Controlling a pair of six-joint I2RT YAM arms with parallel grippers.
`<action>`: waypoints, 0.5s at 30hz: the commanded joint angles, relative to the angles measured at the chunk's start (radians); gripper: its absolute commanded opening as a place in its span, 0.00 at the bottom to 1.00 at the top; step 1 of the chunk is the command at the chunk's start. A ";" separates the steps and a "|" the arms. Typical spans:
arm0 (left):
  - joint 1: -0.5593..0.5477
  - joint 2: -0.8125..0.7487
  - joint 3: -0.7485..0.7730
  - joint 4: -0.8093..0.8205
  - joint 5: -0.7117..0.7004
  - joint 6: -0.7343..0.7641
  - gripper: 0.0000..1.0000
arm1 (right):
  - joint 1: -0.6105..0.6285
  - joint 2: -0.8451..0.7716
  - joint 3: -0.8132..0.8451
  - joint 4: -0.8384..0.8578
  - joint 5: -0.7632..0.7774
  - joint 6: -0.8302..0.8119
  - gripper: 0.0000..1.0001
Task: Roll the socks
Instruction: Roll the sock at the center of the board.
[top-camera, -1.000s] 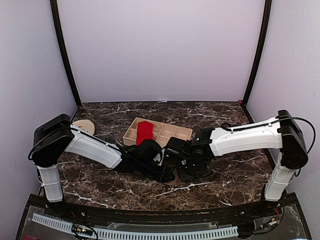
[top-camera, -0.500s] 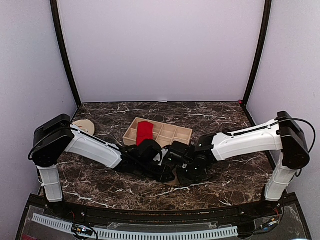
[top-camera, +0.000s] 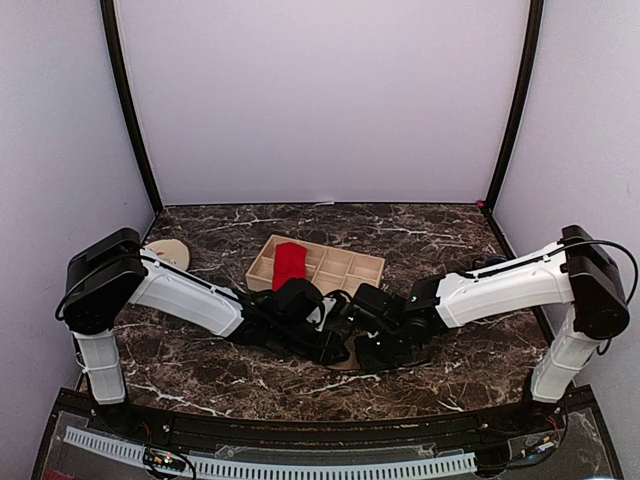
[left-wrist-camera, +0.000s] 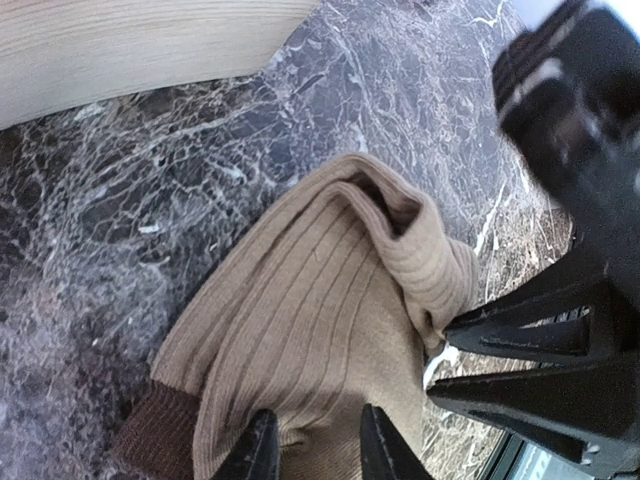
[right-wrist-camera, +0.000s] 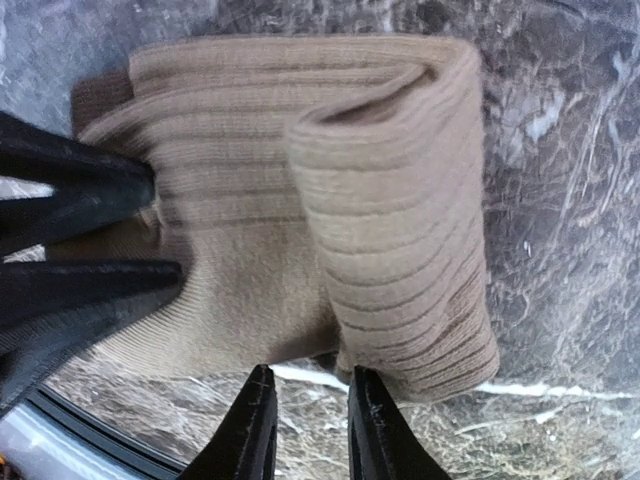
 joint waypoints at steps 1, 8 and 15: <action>-0.003 -0.050 -0.019 -0.086 -0.036 0.016 0.32 | -0.021 -0.039 -0.024 0.081 -0.018 0.013 0.24; 0.018 -0.087 0.007 -0.072 -0.042 0.021 0.32 | -0.047 -0.065 -0.069 0.136 -0.044 0.024 0.24; 0.051 -0.099 0.026 -0.018 -0.009 -0.002 0.33 | -0.083 -0.102 -0.140 0.230 -0.093 0.040 0.24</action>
